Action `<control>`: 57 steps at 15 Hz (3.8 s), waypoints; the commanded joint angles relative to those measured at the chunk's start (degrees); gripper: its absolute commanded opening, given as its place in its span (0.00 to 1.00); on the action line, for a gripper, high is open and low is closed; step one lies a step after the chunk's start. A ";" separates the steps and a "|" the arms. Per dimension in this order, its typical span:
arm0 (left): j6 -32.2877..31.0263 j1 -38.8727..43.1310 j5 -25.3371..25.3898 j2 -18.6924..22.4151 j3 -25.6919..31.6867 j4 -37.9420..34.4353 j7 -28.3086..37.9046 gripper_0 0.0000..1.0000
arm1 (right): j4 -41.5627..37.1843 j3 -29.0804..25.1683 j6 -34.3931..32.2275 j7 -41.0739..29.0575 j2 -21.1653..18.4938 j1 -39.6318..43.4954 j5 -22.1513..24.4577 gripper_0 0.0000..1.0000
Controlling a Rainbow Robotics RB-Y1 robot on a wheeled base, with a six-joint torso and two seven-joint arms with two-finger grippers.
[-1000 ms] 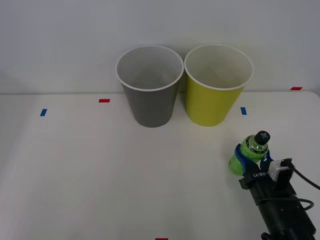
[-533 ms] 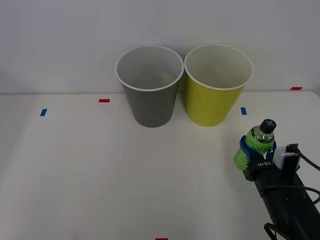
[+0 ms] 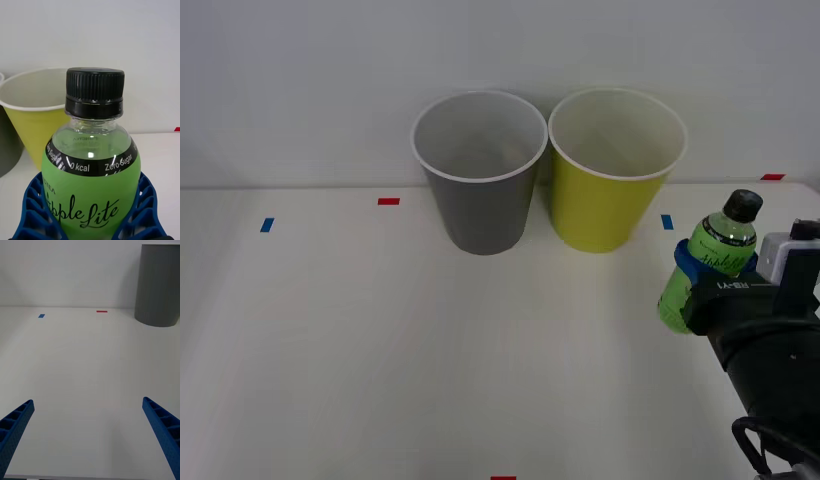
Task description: Put cans in the gray bin and PET bottles in the light green bin.
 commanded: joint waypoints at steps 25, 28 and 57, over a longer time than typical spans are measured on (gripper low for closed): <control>0.00 0.00 0.00 0.00 0.00 0.00 0.00 1.00 | 11.63 -24.70 36.22 9.27 -7.05 -55.64 -37.39 0.00; 0.00 0.00 0.00 0.00 0.00 0.00 0.00 1.00 | 18.48 -22.94 27.87 10.33 -7.22 -56.08 -35.37 0.00; 0.00 0.00 0.00 0.00 0.00 0.00 0.00 1.00 | 24.11 -10.55 22.42 12.26 -6.34 -57.48 -25.44 1.00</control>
